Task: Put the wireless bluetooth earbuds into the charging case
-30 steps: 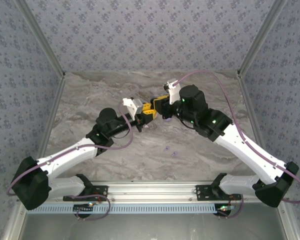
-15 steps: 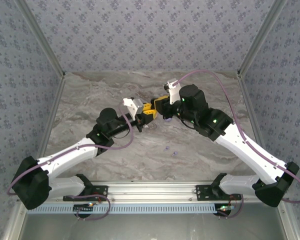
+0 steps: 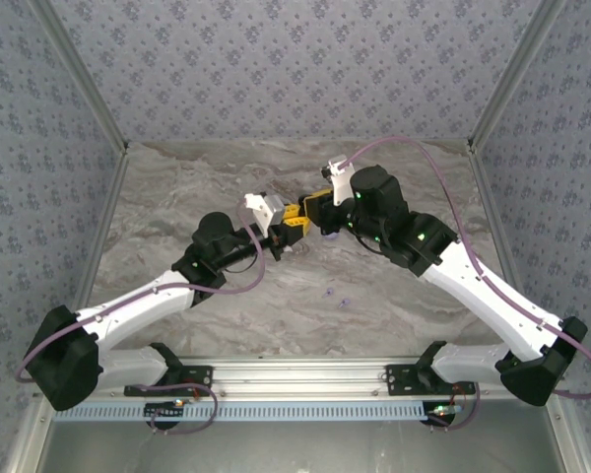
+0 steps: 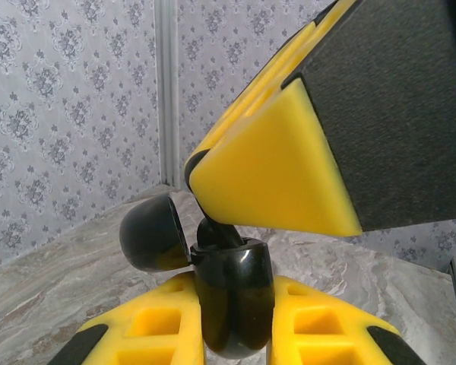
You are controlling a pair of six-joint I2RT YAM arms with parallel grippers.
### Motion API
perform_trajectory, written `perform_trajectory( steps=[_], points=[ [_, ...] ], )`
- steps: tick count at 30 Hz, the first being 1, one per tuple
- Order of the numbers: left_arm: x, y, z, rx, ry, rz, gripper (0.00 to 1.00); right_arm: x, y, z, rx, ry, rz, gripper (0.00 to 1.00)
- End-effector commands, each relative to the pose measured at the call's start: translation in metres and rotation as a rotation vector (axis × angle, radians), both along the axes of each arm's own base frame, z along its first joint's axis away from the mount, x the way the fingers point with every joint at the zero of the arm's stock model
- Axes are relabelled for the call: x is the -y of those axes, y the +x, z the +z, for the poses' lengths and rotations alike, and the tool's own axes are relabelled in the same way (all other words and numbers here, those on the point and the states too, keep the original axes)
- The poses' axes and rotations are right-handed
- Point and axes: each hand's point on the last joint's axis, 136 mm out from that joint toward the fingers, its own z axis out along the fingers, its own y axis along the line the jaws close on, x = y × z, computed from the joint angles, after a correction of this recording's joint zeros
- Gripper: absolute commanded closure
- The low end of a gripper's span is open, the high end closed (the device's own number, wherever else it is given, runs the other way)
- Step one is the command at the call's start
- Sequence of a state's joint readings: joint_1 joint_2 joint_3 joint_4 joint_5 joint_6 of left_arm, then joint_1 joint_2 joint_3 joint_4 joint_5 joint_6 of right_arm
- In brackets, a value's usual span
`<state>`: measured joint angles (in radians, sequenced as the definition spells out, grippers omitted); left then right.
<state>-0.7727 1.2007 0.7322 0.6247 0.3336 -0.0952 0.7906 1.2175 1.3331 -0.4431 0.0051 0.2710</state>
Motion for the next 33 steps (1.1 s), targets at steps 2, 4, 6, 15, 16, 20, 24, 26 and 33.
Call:
perform_trajectory(
  steps=[2,4,6,15,16,20,24,26,33],
  points=[
    [0.003,-0.002,0.026,0.057,-0.043,-0.014,1.00,0.000,-0.004,0.006,0.003,-0.019,0.012,0.81],
    [0.003,-0.001,0.025,0.056,-0.039,-0.014,1.00,0.003,-0.002,0.008,0.009,-0.025,-0.002,0.81],
    [0.003,-0.001,0.024,0.056,-0.035,-0.016,1.00,0.004,-0.002,0.010,0.012,-0.022,-0.009,0.81],
    [0.004,-0.001,0.021,0.051,-0.026,-0.019,1.00,0.007,0.000,0.012,0.014,-0.020,-0.021,0.81],
    [0.004,-0.001,0.021,0.052,-0.026,-0.017,1.00,0.007,0.000,0.012,0.015,-0.020,-0.022,0.81],
    [0.004,-0.001,0.020,0.050,-0.023,-0.017,1.00,0.009,0.000,0.012,0.015,-0.021,-0.029,0.81],
    [0.003,-0.001,0.019,0.049,-0.023,-0.015,1.00,0.010,0.000,0.011,0.014,-0.027,-0.031,0.81],
    [0.004,-0.001,0.019,0.048,-0.022,-0.015,1.00,0.010,0.000,0.010,0.012,-0.028,-0.031,0.81],
    [0.004,-0.001,0.020,0.049,-0.025,-0.017,1.00,0.008,0.002,-0.001,-0.008,-0.051,-0.030,0.81]
  ],
)
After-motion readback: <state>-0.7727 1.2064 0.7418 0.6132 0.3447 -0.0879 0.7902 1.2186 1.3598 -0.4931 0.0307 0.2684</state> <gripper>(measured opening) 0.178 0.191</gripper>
